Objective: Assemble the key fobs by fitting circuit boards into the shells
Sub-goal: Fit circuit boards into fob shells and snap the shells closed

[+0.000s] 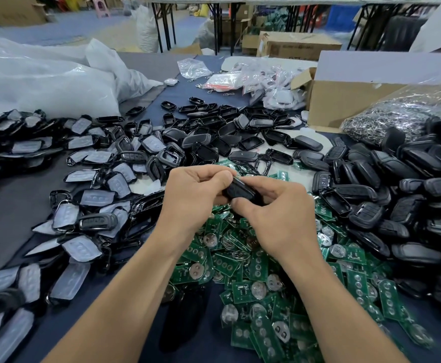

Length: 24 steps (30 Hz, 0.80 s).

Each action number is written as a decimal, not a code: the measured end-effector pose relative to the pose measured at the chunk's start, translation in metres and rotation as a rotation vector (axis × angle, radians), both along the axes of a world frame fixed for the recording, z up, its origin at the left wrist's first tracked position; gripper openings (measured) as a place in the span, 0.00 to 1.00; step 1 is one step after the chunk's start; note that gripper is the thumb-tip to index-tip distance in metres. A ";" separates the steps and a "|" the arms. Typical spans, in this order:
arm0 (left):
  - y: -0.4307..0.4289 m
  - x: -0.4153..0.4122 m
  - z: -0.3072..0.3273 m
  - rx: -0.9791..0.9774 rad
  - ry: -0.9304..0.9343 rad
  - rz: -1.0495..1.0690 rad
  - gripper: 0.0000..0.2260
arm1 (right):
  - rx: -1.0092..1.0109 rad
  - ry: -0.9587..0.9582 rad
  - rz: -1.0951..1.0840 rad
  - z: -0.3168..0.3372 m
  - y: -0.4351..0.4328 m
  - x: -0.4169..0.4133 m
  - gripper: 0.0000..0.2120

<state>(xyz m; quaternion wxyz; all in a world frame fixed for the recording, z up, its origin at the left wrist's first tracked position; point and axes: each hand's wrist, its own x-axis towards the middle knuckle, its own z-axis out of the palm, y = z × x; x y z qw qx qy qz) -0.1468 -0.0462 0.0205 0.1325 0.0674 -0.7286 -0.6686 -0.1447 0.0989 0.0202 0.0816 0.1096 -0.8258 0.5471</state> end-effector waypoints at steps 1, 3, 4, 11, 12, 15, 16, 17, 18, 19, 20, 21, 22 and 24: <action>0.000 0.001 0.000 0.004 -0.008 -0.020 0.16 | 0.001 0.008 -0.002 0.000 0.000 0.000 0.23; 0.001 0.002 0.000 -0.003 -0.027 -0.044 0.14 | 0.012 0.029 -0.008 -0.001 0.001 0.000 0.23; 0.001 0.002 -0.001 -0.006 -0.037 -0.046 0.13 | 0.013 0.031 -0.007 -0.001 0.001 0.000 0.22; 0.001 0.001 0.001 0.122 -0.083 -0.036 0.12 | 0.073 0.086 -0.015 -0.009 0.001 -0.001 0.25; 0.001 0.001 0.001 0.150 -0.095 -0.029 0.12 | 0.062 0.092 -0.038 -0.011 0.002 -0.002 0.24; -0.001 -0.001 0.001 0.196 -0.095 -0.013 0.12 | -0.086 0.026 -0.074 -0.014 0.003 -0.007 0.13; -0.001 0.000 0.002 0.207 -0.084 -0.017 0.13 | -0.168 -0.024 -0.055 -0.015 0.003 -0.009 0.11; -0.002 0.000 0.002 0.212 -0.068 -0.027 0.14 | -0.245 -0.080 -0.035 -0.015 0.004 -0.011 0.10; -0.002 0.000 0.002 0.208 -0.049 -0.040 0.14 | -0.304 -0.127 -0.023 -0.016 0.005 -0.013 0.11; -0.002 0.000 0.002 0.198 -0.031 -0.055 0.14 | -0.348 -0.158 -0.012 -0.016 0.006 -0.014 0.11; -0.002 0.000 0.002 0.190 -0.015 -0.070 0.13 | -0.380 -0.174 -0.003 -0.016 0.007 -0.016 0.11; -0.003 0.000 0.001 0.190 -0.005 -0.085 0.11 | -0.406 -0.181 0.003 -0.016 0.008 -0.017 0.11; -0.003 0.000 0.001 0.199 -0.002 -0.101 0.09 | -0.431 -0.180 0.005 -0.016 0.009 -0.017 0.12; -0.002 0.001 0.001 0.219 -0.016 -0.129 0.07 | -0.462 -0.165 0.004 -0.016 0.010 -0.017 0.15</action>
